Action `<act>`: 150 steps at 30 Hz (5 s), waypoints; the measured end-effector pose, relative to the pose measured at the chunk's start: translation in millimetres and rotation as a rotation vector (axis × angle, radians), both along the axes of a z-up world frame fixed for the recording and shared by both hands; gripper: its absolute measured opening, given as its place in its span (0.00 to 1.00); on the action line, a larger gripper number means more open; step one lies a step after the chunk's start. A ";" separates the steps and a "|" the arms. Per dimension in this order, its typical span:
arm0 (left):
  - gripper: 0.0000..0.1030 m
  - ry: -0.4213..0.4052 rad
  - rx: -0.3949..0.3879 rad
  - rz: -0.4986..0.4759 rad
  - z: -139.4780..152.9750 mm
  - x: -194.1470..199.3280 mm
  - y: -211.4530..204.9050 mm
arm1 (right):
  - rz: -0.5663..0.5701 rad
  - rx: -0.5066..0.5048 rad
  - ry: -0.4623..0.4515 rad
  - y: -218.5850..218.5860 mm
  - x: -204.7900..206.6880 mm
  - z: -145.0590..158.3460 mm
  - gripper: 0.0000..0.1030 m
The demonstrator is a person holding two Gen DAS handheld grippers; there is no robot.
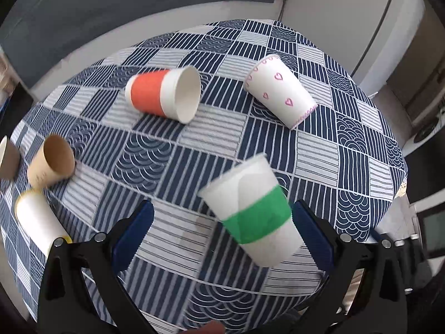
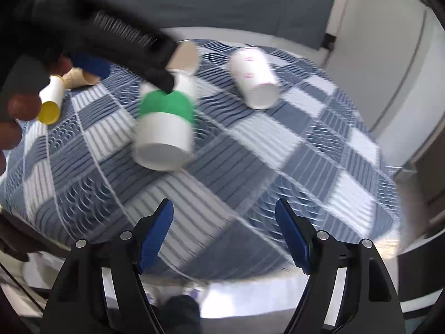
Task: Flip cup upside down
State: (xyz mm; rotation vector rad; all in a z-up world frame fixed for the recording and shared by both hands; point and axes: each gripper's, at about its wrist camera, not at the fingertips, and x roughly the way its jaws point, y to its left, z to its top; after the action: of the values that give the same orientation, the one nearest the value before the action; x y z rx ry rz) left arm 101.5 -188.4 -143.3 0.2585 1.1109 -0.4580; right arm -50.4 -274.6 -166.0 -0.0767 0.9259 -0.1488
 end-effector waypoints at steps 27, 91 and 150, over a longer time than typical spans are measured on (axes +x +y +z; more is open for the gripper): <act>0.56 0.041 0.062 0.617 -50.2 -39.9 -13.1 | 0.458 0.052 -0.152 -102.3 75.9 52.6 0.77; 0.95 -0.117 0.066 0.350 65.8 -60.3 81.0 | 0.097 0.107 0.001 -18.8 58.0 82.5 0.88; 0.95 -0.151 -0.028 0.436 80.6 -100.2 128.1 | 0.040 0.111 -0.075 24.4 28.9 100.3 0.88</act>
State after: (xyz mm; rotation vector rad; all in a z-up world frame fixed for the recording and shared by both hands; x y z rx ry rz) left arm 1.3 -60.3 -62.7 0.0216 0.9776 -0.0641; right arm -21.5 -250.1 -65.7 0.0129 0.8556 -0.0626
